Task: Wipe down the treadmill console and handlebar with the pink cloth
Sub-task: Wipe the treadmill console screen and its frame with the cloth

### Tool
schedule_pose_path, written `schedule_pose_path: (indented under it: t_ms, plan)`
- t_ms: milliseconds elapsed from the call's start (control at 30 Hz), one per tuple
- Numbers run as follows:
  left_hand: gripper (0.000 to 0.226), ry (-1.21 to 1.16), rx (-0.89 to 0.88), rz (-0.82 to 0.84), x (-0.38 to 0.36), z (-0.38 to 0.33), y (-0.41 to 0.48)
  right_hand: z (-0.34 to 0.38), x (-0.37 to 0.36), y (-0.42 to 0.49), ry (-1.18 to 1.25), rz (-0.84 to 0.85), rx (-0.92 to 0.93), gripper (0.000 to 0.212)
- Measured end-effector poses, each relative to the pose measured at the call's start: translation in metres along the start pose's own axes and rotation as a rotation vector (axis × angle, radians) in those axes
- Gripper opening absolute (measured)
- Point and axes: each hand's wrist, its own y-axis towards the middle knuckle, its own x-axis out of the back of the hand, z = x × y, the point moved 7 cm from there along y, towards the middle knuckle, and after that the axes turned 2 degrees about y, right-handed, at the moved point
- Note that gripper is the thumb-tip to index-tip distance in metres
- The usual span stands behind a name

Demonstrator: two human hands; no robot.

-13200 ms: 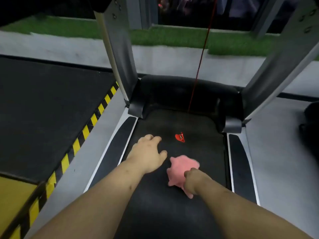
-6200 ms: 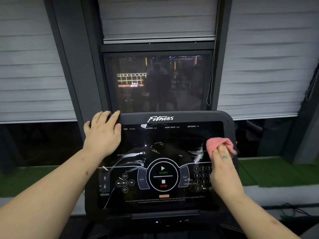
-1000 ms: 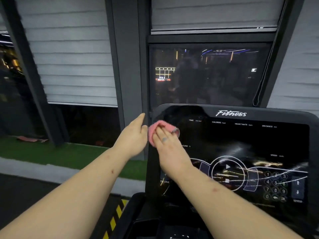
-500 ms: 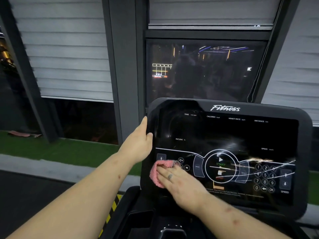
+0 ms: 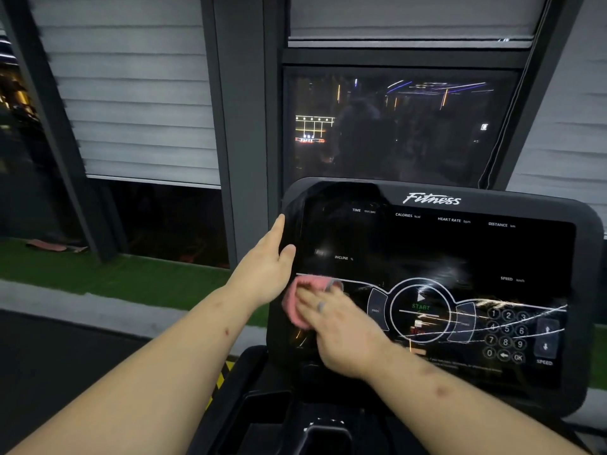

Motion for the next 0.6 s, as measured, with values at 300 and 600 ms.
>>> schedule_pose_path:
  t_ms: [300,600]
  plan:
    - [0.062,-0.020,0.026,-0.012,-0.005,0.001,-0.002,-0.006,-0.015,-0.038,-0.034,0.180,0.226,0.059]
    - [0.064,-0.005,0.041,-0.017,-0.006,-0.004,-0.001,-0.111,0.118,0.022,-0.127,-0.252,-0.040,0.077]
